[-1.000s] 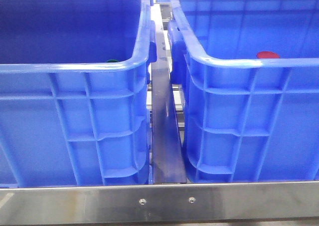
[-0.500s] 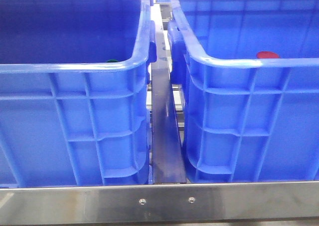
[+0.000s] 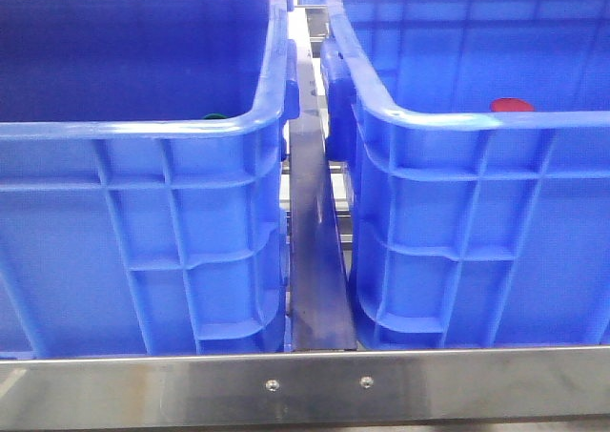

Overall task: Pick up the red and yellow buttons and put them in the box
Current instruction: 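Pass the yellow button to the right gripper by its cap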

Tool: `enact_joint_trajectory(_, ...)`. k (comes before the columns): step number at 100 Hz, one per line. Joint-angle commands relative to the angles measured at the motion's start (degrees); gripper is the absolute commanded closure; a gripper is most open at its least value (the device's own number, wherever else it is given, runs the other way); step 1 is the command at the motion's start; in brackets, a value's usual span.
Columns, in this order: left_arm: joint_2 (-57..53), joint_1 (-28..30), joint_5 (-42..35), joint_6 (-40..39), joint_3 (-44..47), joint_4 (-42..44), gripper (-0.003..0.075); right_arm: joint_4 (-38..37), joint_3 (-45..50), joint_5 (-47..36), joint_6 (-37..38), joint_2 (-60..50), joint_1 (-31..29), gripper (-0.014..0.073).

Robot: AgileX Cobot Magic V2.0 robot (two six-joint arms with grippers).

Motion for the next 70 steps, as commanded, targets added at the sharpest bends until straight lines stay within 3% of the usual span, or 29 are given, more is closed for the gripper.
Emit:
enact_joint_trajectory(1,-1.5,1.6,-1.2,-3.7,-1.4,4.3,0.0092,3.5,-2.2,2.7,-1.4,-3.1,-4.0,0.0337)
enact_joint_trajectory(24,-4.2,13.2,-5.0,-5.8,3.5,2.9,0.0092,1.1,-2.2,2.9,-1.7,-6.6,-11.4,0.0337)
enact_joint_trajectory(55,-11.1,37.0,-8.3,-5.8,13.0,0.1,0.0092,-2.3,-2.2,2.7,-1.7,-8.3,-16.9,0.0337)
enact_joint_trajectory(70,-17.8,45.6,-11.4,-5.8,18.7,-2.6,0.0092,-5.7,-2.2,0.4,-1.9,-8.3,-19.3,0.0337)
